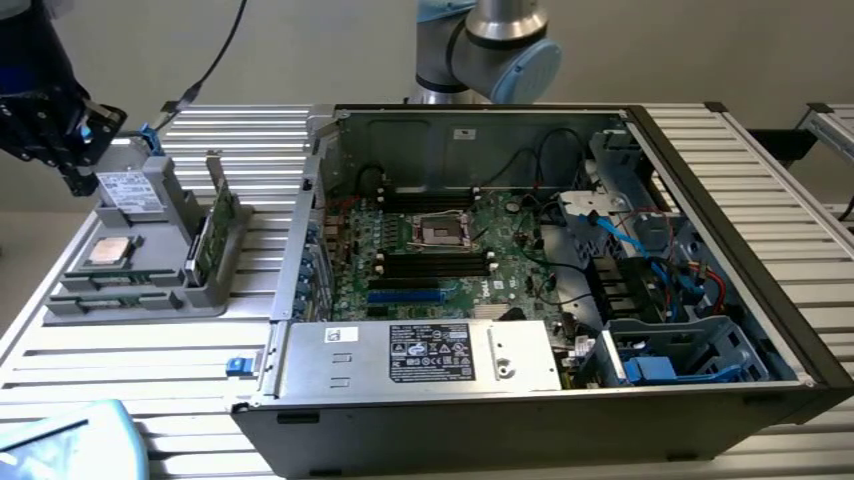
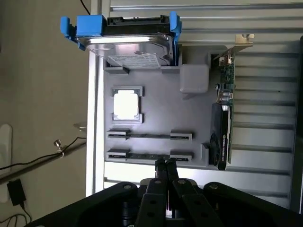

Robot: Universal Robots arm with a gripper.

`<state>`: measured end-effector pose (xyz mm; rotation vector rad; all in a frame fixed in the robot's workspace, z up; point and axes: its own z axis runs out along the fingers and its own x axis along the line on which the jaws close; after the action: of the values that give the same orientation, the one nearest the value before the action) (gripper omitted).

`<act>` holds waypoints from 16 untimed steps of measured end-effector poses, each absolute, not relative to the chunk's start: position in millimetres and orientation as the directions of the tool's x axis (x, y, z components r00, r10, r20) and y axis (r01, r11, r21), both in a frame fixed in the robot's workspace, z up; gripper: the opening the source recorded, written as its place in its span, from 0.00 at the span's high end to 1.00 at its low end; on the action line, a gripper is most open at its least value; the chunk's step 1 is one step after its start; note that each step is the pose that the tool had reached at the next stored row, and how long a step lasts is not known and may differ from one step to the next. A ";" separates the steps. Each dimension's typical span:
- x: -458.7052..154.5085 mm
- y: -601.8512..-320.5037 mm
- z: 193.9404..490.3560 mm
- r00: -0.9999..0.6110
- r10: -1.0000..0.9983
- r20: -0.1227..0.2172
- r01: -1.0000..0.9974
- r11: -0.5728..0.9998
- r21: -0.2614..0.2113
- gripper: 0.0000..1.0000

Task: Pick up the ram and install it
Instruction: 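Reach for the ram, then pick up the ram and move it above insertion slot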

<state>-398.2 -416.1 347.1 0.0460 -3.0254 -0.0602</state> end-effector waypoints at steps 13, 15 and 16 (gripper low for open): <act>-407.3 -417.0 340.6 -0.992 -0.048 0.114 -0.044 0.998 0.041 0.90; -407.3 -417.0 340.6 -0.992 -0.048 0.114 -0.044 0.998 0.041 0.90; -407.3 -417.0 340.6 -0.992 -0.048 0.114 -0.044 0.998 0.041 0.90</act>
<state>-407.3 -417.0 340.6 0.0700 -3.0254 -0.0589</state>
